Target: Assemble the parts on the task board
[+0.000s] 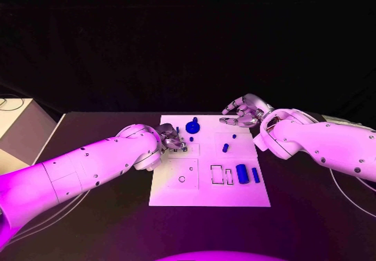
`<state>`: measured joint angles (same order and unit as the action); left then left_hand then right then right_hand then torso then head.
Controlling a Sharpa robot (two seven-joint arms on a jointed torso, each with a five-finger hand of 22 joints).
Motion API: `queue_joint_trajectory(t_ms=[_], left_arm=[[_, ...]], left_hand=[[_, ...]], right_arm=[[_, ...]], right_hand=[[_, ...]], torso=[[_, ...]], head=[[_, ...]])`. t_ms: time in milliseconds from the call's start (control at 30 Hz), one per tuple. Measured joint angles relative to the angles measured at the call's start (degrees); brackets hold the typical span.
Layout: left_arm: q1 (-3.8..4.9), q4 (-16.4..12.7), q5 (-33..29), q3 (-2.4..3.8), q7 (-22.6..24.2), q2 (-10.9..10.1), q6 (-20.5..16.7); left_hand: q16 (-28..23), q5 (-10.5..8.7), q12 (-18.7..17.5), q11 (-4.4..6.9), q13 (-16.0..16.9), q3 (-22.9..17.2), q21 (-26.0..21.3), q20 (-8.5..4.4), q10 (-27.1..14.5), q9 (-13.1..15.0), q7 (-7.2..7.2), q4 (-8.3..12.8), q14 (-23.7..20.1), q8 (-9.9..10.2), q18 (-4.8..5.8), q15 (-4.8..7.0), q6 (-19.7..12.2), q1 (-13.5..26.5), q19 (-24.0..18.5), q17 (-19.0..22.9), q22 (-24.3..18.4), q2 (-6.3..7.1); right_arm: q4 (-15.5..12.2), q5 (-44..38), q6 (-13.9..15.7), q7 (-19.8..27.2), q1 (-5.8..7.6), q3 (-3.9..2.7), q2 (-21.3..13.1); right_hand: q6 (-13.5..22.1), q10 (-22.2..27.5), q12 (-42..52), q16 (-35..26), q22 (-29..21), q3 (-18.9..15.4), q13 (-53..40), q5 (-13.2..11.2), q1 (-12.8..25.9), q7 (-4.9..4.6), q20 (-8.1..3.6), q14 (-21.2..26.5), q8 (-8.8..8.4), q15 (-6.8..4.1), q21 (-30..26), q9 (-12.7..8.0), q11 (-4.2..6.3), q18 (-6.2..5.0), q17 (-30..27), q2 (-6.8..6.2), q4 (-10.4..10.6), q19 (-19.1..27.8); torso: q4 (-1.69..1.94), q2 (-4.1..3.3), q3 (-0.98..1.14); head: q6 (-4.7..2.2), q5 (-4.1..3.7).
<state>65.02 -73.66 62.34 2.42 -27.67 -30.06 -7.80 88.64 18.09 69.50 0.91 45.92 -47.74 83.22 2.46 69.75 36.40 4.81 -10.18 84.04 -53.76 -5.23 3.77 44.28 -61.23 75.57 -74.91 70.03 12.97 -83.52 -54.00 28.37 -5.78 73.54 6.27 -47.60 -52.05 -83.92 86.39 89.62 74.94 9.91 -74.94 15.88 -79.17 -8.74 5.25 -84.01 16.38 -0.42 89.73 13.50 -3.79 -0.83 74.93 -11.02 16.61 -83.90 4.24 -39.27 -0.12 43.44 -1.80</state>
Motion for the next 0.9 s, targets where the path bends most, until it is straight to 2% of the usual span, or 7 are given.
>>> queue_joint_trajectory(t_ms=[300,900], left_arm=[[-0.02,0.8,1.3,0.00,0.2,0.6,1.5],[-0.10,1.4,5.6,0.00,1.0,1.1,2.2]], left_hand=[[0.0,-0.24,-0.8,-0.18,-1.3,0.0,0.0,0.00,-0.5,-0.1,0.00,0.0,0.0,0.2,0.00,0.00,0.0,-0.2,0.0,0.0,-0.5,-0.16],[0.0,-0.46,-0.8,-0.11,-1.1,0.0,0.0,0.00,-0.6,-0.3,0.00,0.0,0.0,0.5,0.00,0.00,0.0,-0.4,0.0,0.0,-0.5,0.07]], right_arm=[[0.0,0.0,0.0,0.0,-0.04,0.00,0.0],[0.0,-0.2,0.0,-0.1,-0.06,0.00,0.0]], right_hand=[[0.0,0.0,0.0,0.0,0.0,0.0,0.0,0.0,0.0,0.00,0.00,0.0,0.00,0.00,0.0,0.0,0.00,0.00,0.0,0.00,0.0,0.0],[0.0,0.0,0.0,0.0,0.0,0.0,0.0,0.0,0.2,0.00,0.00,0.0,0.00,0.00,0.0,0.0,0.00,0.00,0.0,0.24,0.0,0.0]], torso=[[-0.02,0.01,0.00],[0.00,0.02,0.02]], head=[[0.08,-0.05],[0.34,-0.24]])
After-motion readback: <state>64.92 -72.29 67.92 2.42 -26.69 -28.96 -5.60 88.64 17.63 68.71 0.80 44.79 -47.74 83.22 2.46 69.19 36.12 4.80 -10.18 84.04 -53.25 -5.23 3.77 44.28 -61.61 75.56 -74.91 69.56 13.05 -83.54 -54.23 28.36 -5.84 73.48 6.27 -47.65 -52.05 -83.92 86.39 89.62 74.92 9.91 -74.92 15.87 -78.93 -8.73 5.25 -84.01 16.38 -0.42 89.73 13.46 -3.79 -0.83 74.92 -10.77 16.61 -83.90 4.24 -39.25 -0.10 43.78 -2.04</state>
